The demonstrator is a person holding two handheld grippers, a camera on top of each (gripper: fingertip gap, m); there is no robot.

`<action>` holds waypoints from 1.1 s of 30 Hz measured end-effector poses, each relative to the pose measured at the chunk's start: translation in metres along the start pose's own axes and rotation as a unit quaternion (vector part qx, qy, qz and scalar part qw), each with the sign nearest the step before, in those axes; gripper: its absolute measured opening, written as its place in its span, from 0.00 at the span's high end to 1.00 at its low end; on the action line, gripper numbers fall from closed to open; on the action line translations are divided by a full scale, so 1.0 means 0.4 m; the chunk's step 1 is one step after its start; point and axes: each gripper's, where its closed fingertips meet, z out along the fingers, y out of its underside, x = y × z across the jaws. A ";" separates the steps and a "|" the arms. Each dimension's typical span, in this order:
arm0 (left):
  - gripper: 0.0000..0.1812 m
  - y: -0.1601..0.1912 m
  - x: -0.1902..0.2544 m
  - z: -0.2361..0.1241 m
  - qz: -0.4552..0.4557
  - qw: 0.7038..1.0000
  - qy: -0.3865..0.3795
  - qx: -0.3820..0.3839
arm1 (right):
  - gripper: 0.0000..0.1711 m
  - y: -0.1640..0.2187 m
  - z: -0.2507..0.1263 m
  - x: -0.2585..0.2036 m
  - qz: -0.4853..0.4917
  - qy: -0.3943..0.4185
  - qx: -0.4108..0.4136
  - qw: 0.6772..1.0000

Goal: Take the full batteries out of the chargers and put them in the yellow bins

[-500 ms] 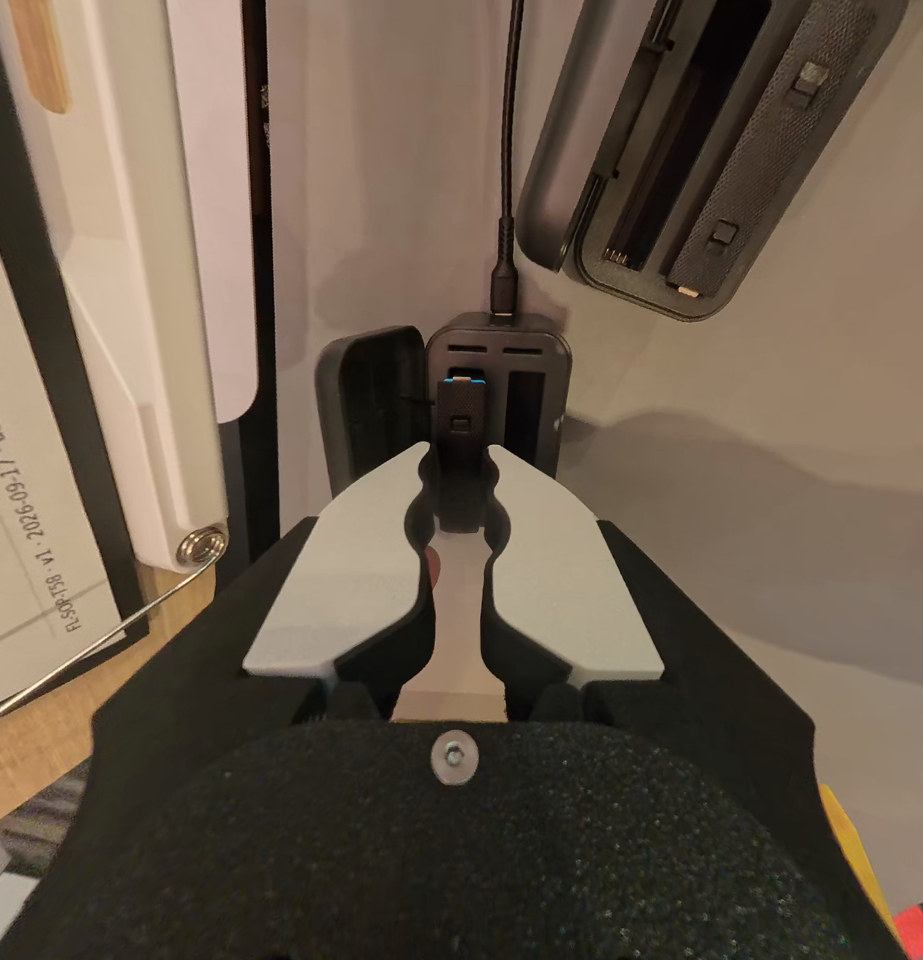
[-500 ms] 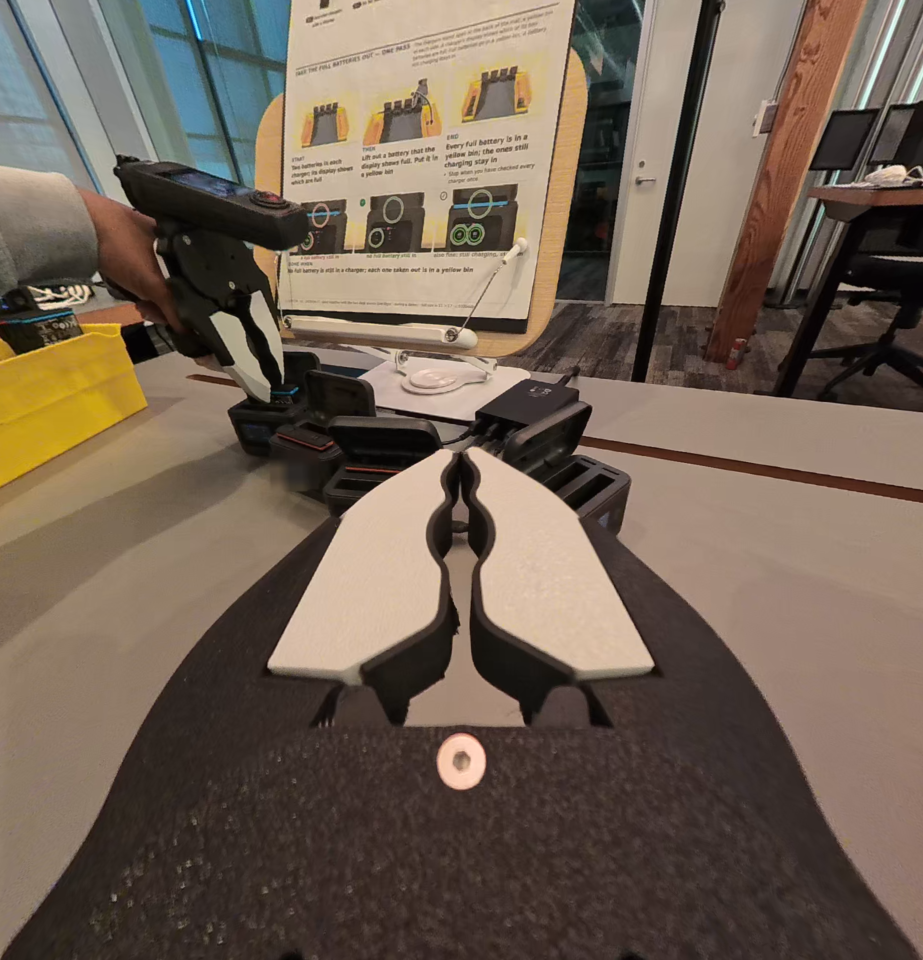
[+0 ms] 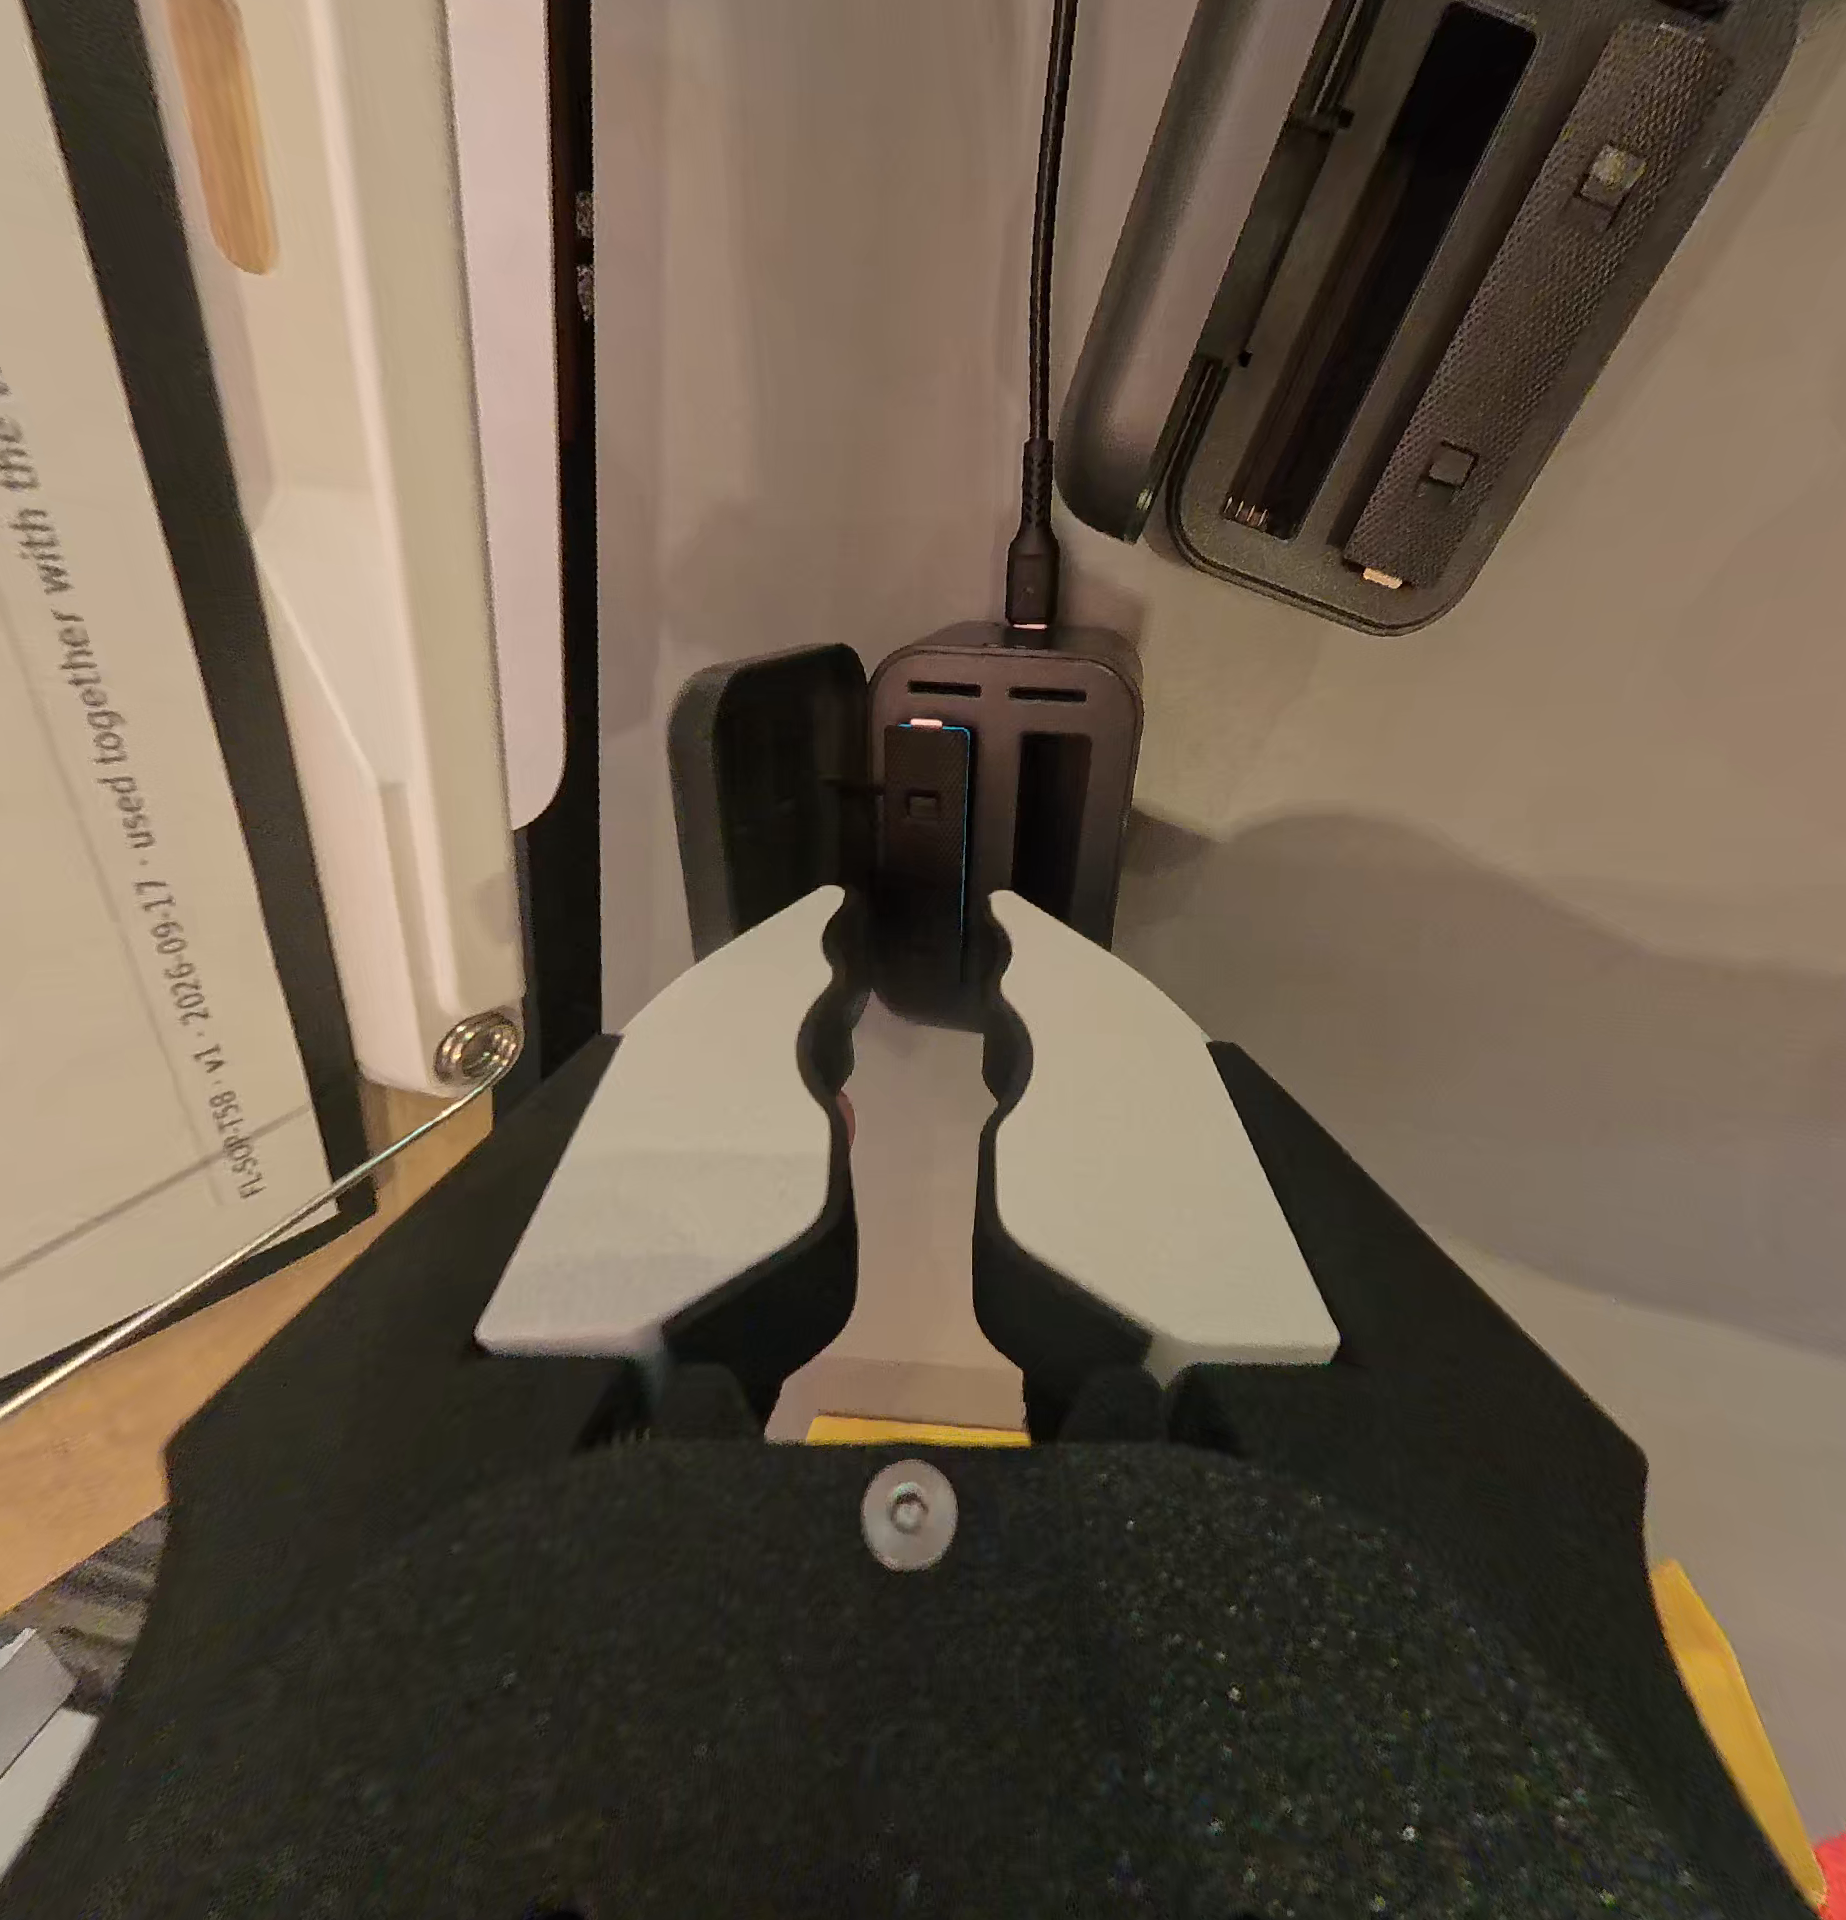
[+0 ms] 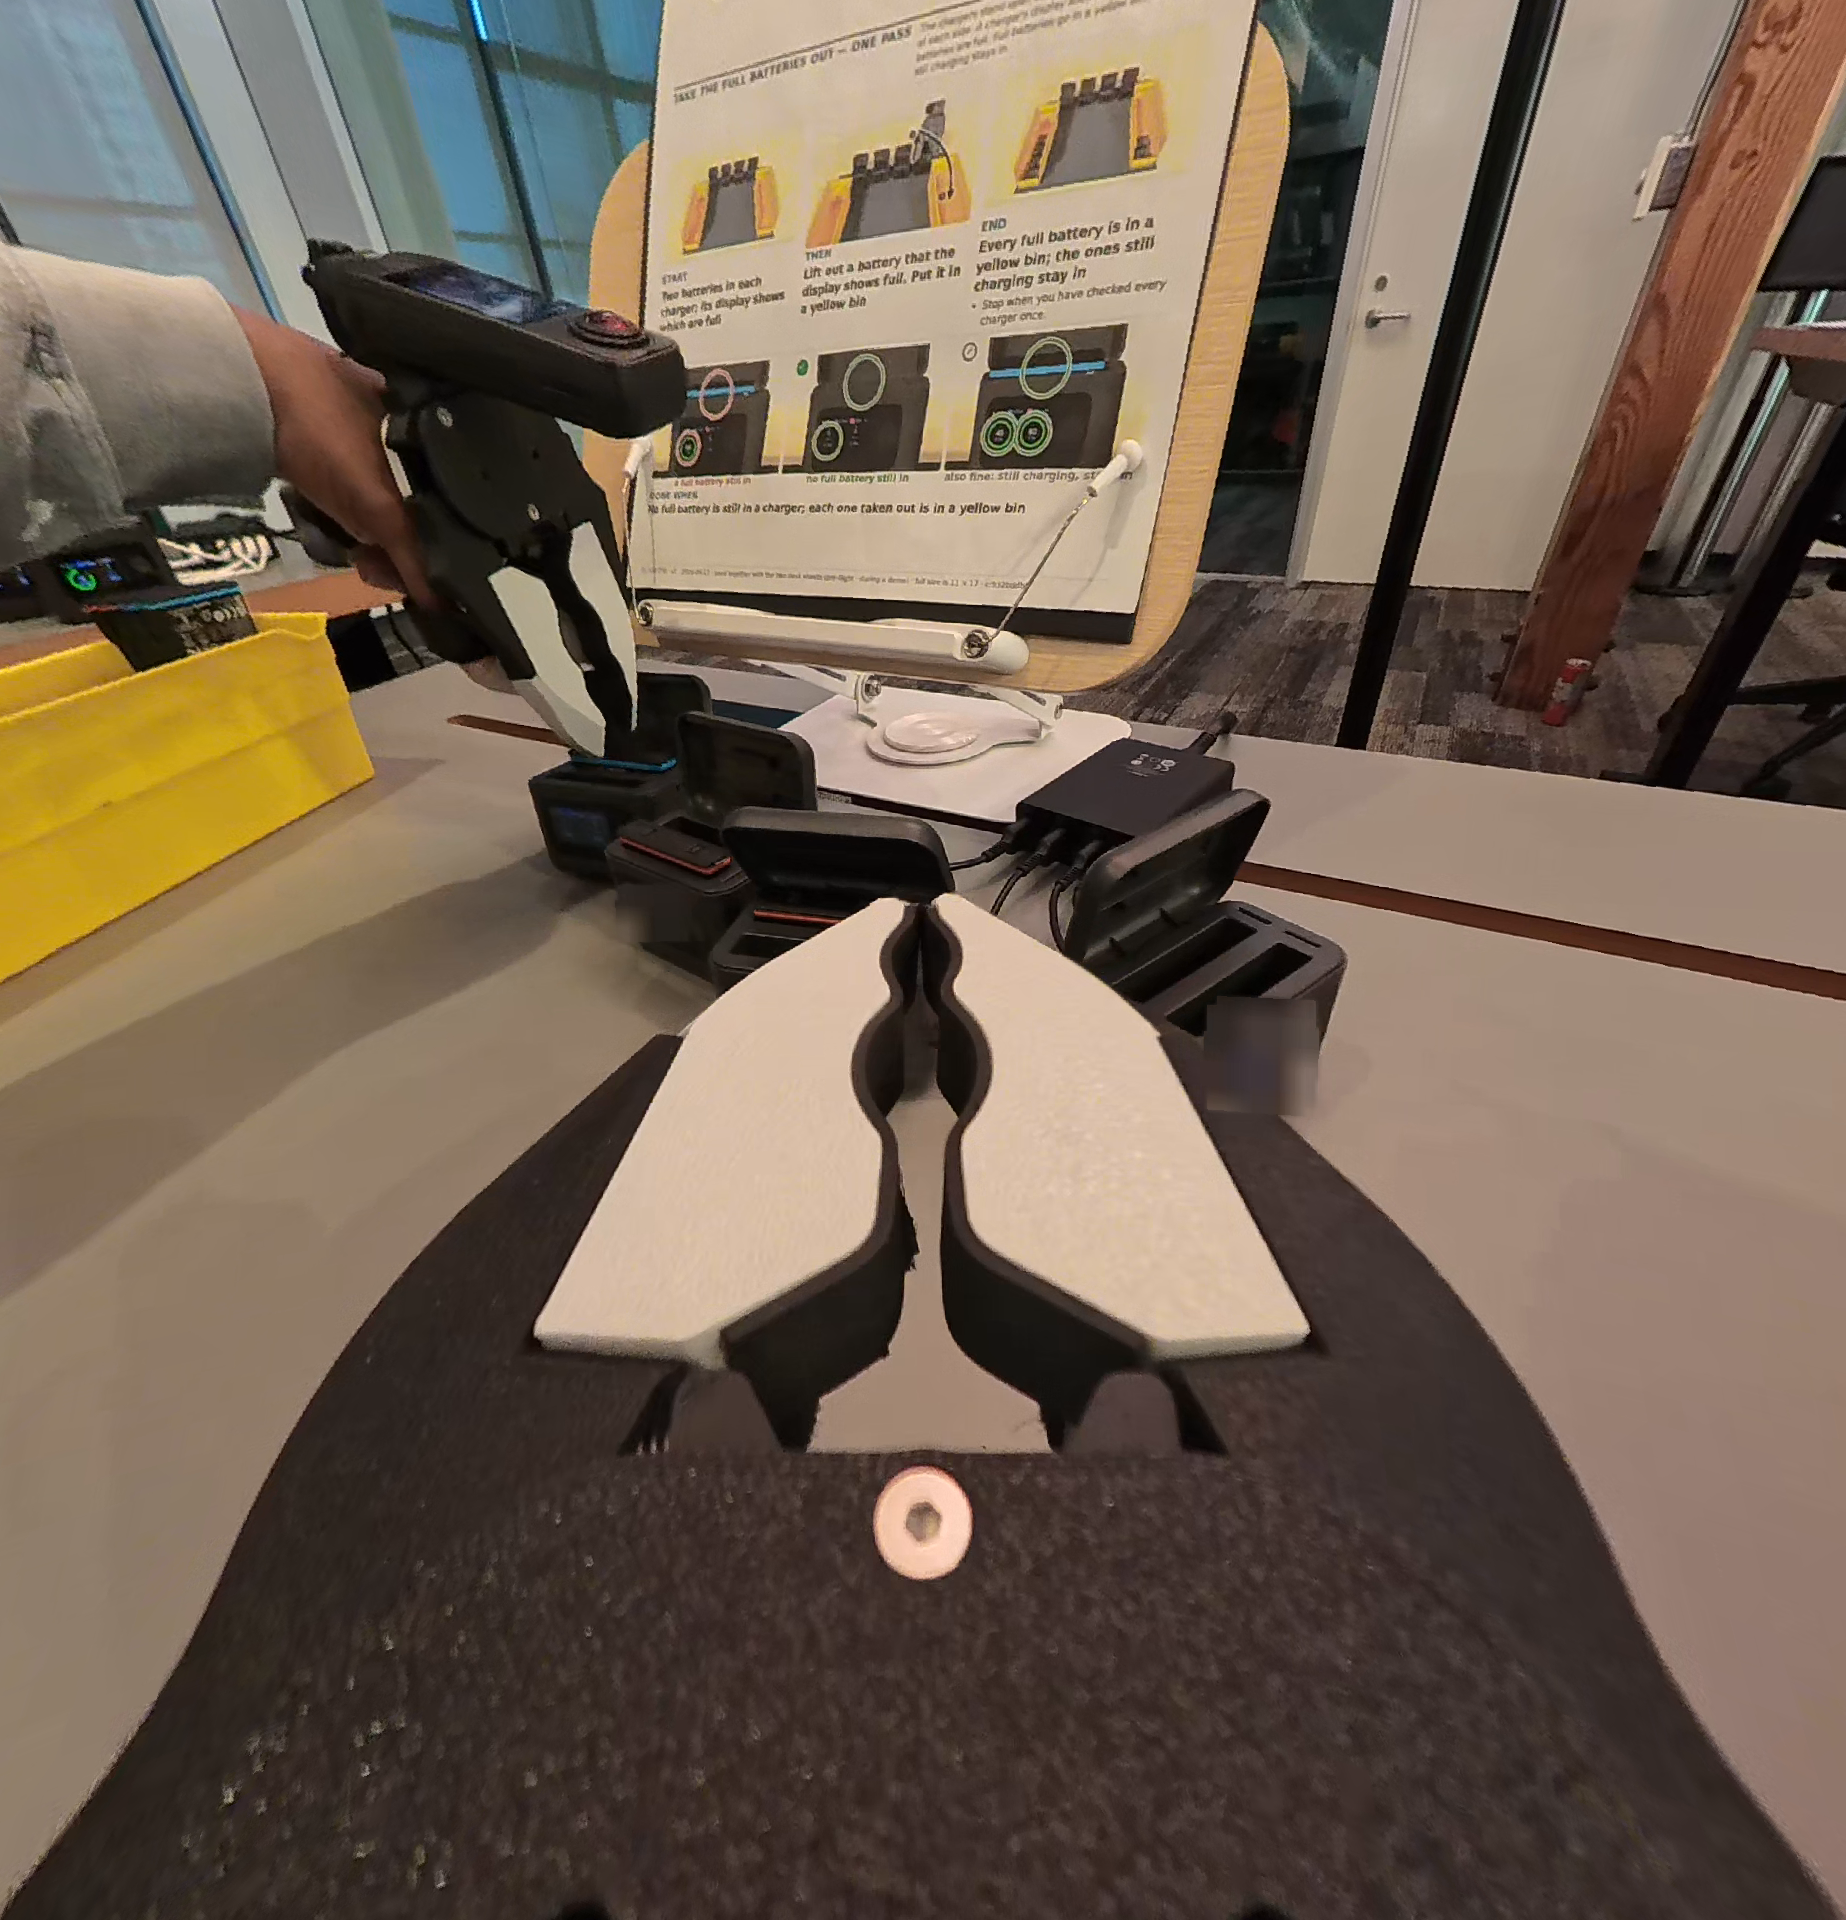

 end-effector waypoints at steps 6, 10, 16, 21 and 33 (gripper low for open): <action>0.95 0.001 -0.009 0.000 0.006 1.000 -0.020 -0.008 | 1.00 0.006 0.003 -0.008 0.003 -0.010 -0.007 1.000; 0.99 0.004 -0.009 0.009 0.007 1.000 -0.022 -0.013 | 1.00 0.008 0.005 -0.014 0.002 -0.014 -0.009 1.000; 1.00 0.005 0.003 0.009 -0.004 1.000 -0.008 -0.012 | 1.00 0.011 0.007 -0.019 0.002 -0.018 -0.012 1.000; 1.00 0.006 0.003 0.011 0.003 0.999 -0.034 -0.022 | 1.00 0.013 0.009 -0.018 0.003 -0.016 -0.012 1.000; 1.00 0.005 -0.004 -0.015 0.022 0.995 -0.099 0.012 | 1.00 0.005 0.004 -0.014 0.003 -0.011 -0.005 1.000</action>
